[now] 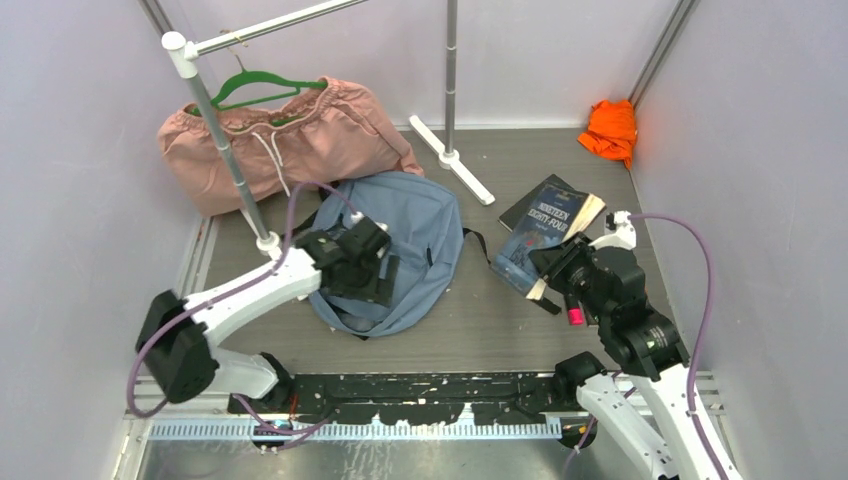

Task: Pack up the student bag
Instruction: Place the book in the student bag.

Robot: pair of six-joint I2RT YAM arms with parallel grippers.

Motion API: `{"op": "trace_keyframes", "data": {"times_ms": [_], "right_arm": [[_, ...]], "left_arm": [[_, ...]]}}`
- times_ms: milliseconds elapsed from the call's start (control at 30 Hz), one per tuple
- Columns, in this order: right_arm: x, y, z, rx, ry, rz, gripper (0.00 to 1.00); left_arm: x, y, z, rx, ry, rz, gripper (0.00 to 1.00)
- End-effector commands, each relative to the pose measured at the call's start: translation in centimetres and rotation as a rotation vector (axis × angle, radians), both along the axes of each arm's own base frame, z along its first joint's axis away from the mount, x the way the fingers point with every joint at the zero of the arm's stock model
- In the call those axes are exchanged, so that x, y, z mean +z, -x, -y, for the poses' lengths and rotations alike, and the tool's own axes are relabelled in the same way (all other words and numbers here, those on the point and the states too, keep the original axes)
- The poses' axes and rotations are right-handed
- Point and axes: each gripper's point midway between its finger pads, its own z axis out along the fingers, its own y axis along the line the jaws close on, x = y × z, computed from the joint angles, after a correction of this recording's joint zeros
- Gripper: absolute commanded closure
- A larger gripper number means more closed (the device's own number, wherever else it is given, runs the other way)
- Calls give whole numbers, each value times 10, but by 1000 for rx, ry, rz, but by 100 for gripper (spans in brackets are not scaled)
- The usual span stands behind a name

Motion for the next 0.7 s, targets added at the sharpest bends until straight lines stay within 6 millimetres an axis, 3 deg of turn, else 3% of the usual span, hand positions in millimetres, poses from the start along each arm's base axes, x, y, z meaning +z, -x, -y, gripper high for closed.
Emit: {"op": "trace_keyframes", "data": {"times_ms": [0, 167, 233, 300, 367, 433, 500, 600, 667], "right_arm": [[58, -9, 18, -95, -4, 173, 99], [66, -4, 20, -110, -54, 208, 99], [68, -1, 28, -148, -49, 221, 99], [68, 2, 37, -179, -22, 215, 99], [72, 7, 43, -192, 6, 215, 100], [74, 11, 49, -202, 33, 215, 100], [75, 16, 56, -222, 49, 222, 99], [75, 20, 61, -232, 64, 238, 99], [71, 18, 58, -218, 70, 227, 99]], "left_arm": [[-8, -3, 63, 17, 52, 68, 17], [-13, 14, 163, -123, 223, 23, 18], [-6, 15, 200, -176, 308, 1, 18], [11, 15, 232, -240, 403, -14, 17], [35, 13, 250, -306, 455, 3, 15], [58, 10, 251, -359, 456, 46, 14], [76, 5, 238, -387, 434, 117, 12], [82, -10, 194, -359, 303, 252, 11], [69, -17, 156, -351, 149, 300, 13]]}}
